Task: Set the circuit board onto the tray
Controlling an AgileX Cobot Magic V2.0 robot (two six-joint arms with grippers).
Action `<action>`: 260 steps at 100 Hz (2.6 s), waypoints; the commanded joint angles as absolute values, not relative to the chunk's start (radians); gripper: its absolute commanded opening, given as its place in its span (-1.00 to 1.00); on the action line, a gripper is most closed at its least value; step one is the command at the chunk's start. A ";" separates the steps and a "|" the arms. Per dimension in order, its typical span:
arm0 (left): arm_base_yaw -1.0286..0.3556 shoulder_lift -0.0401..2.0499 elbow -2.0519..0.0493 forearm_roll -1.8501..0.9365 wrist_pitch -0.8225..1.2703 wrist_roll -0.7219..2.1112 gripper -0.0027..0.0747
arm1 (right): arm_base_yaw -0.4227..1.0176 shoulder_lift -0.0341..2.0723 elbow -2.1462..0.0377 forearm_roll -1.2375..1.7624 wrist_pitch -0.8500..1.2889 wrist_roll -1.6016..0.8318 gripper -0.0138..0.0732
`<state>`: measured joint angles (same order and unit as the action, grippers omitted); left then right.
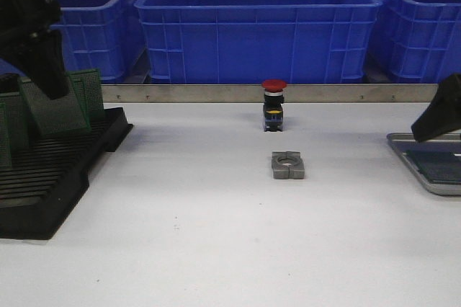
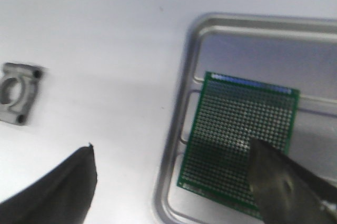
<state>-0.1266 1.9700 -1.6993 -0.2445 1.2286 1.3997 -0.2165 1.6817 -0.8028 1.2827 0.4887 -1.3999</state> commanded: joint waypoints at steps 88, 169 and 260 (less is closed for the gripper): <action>-0.498 1.814 -1.730 -0.794 1.277 1.389 -0.98 | 0.205 1.347 -0.835 1.294 0.721 -1.844 0.69; -0.515 1.814 -1.730 -0.796 1.264 1.389 0.08 | 0.235 1.401 -0.835 1.372 0.711 -1.812 -0.84; -0.379 1.814 -1.730 -0.794 1.247 1.389 0.50 | -0.330 1.589 -0.731 1.367 0.476 -1.332 -0.63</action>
